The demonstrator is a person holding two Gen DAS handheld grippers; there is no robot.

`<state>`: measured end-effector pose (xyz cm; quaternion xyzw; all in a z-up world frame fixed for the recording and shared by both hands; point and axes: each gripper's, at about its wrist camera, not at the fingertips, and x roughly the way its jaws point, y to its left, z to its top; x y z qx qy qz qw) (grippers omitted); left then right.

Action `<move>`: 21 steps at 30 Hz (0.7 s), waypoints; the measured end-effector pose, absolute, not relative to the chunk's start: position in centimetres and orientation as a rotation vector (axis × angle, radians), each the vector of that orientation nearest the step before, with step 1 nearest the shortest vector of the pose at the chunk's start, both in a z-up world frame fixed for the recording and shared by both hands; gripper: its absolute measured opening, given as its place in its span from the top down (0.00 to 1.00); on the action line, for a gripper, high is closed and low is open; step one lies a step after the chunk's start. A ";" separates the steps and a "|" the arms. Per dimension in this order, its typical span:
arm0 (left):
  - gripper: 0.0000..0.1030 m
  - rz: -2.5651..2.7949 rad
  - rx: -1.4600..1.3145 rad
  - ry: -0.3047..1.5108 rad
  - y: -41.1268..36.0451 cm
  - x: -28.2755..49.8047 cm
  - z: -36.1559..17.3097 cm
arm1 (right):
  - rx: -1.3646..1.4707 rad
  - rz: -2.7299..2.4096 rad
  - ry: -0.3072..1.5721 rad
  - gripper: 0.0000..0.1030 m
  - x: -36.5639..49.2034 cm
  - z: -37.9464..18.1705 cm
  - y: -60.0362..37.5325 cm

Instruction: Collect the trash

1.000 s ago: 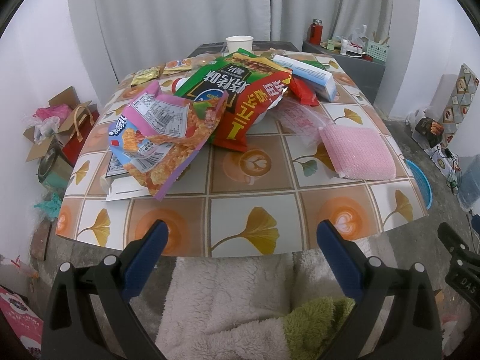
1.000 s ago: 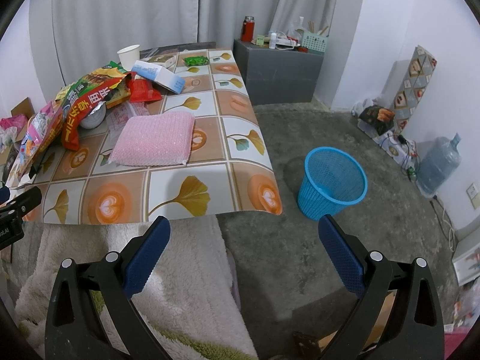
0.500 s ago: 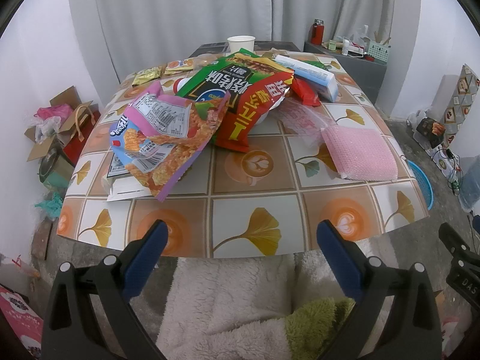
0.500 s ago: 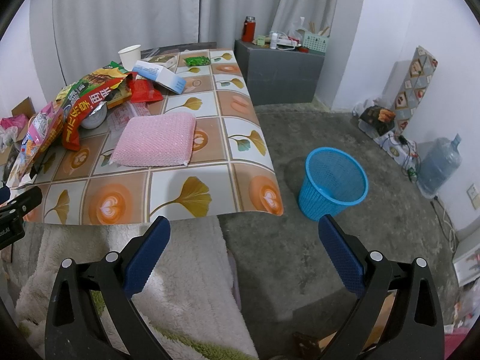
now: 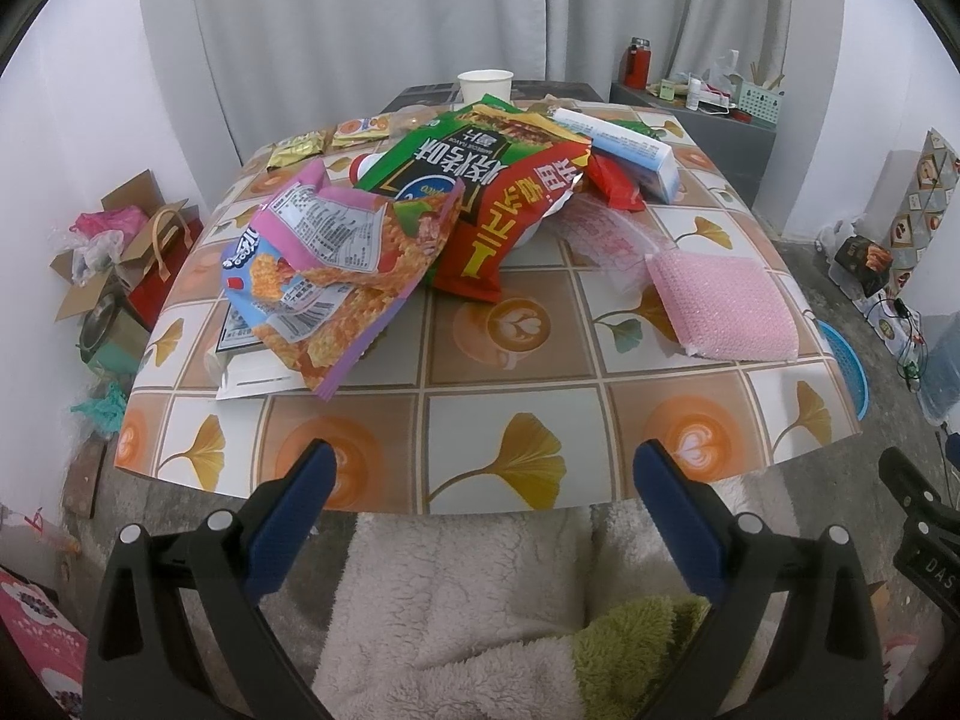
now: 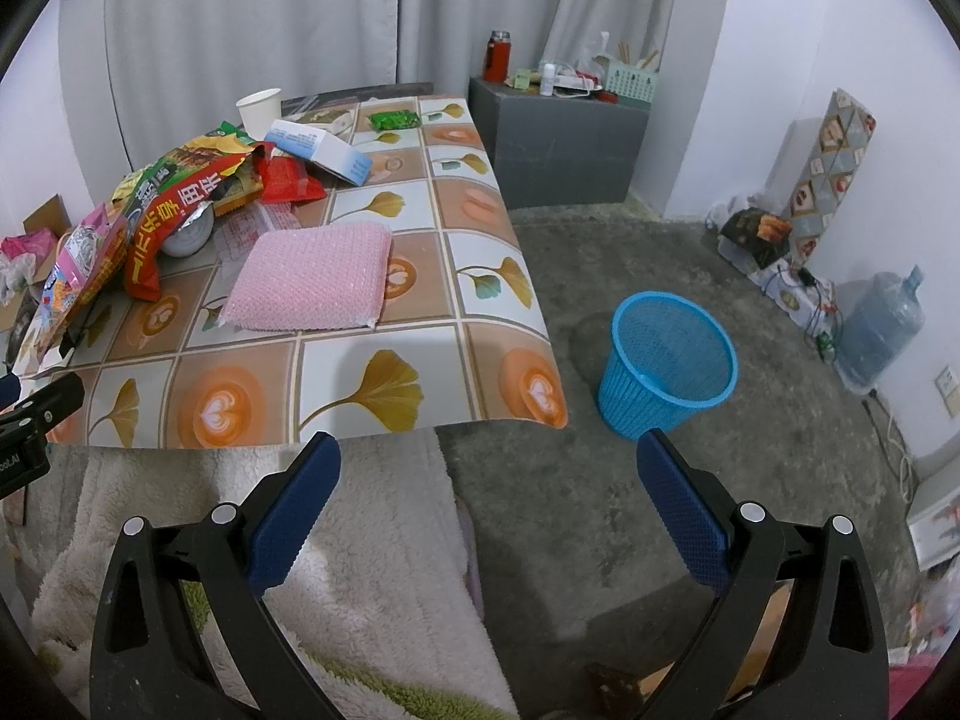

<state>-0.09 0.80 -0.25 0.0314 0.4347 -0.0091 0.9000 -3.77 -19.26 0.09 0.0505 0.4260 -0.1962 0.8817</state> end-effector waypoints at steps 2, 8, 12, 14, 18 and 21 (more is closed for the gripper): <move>0.05 -0.019 0.065 0.900 0.8 -0.1 -0.3 | 0.105 -0.408 0.887 0.08 -3.8 0.0 -19.1; 0.05 -0.018 0.065 0.900 0.8 -0.1 -0.3 | 0.106 -0.408 0.887 0.08 -3.8 0.0 -19.2; 0.05 -0.020 0.067 0.901 0.8 -0.1 -0.3 | 0.106 -0.408 0.887 0.08 -3.8 0.0 -19.2; 0.05 -0.019 0.066 0.901 0.8 -0.1 -0.3 | 0.107 -0.408 0.888 0.08 -3.8 0.0 -19.2; 0.05 -0.018 0.066 0.901 0.8 -0.1 -0.3 | 0.109 -0.408 0.887 0.08 -3.9 0.0 -19.1; 0.05 -0.019 0.066 0.901 0.8 -0.1 -0.3 | 0.114 -0.407 0.886 0.08 -3.7 0.0 -18.8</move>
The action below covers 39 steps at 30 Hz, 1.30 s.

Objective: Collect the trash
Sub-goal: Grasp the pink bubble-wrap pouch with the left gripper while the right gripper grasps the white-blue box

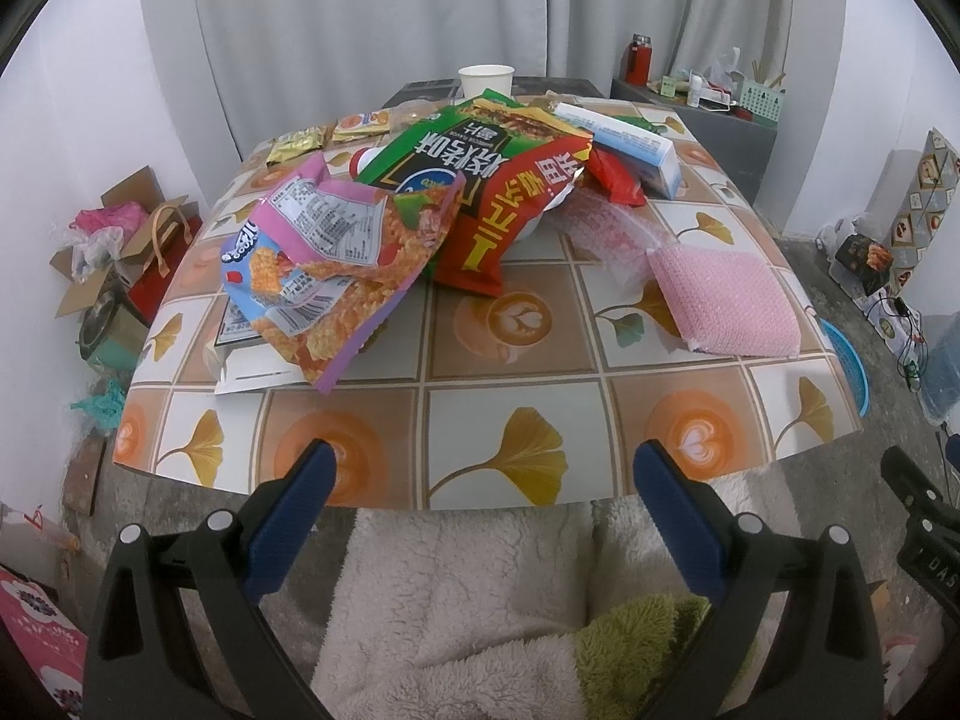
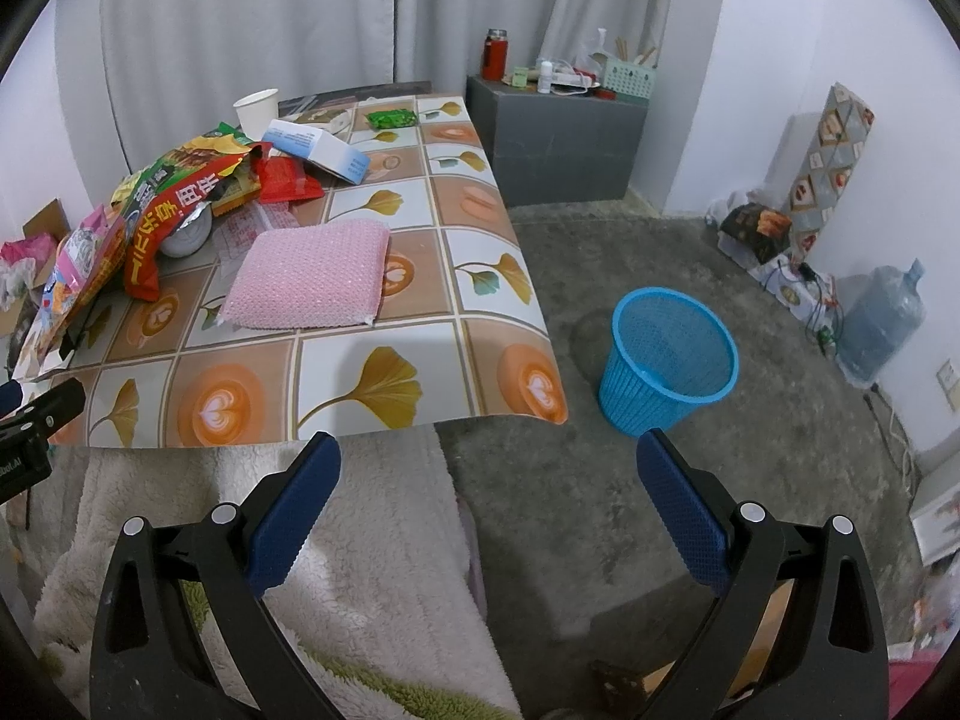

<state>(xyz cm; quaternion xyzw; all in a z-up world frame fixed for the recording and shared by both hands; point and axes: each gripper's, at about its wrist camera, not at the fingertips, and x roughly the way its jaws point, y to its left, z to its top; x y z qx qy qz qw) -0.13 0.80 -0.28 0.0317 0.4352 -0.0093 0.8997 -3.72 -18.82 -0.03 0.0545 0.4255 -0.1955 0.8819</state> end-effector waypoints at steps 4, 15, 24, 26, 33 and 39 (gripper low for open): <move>0.05 -0.030 0.064 0.894 0.9 -0.3 -0.2 | 0.118 -0.407 0.885 0.08 -3.7 0.0 -18.8; 0.05 -0.261 0.056 0.743 0.5 0.1 0.8 | 0.192 -0.390 0.837 0.08 -3.3 0.3 -21.0; 0.18 -0.450 0.034 0.705 -4.9 7.9 3.6 | 0.288 -0.259 0.806 0.21 -1.8 0.1 -21.8; 0.22 -0.510 0.036 0.739 -6.7 9.8 3.3 | 0.307 -0.224 0.813 0.27 -1.6 -0.3 -22.0; 0.24 -0.626 0.113 0.963 -12.7 16.1 -0.3 | 0.428 -0.010 0.875 0.75 0.4 -2.5 -21.5; 0.27 -0.658 0.175 1.076 -13.5 16.1 -2.5 | 0.472 0.055 0.890 0.93 1.7 -3.7 -22.0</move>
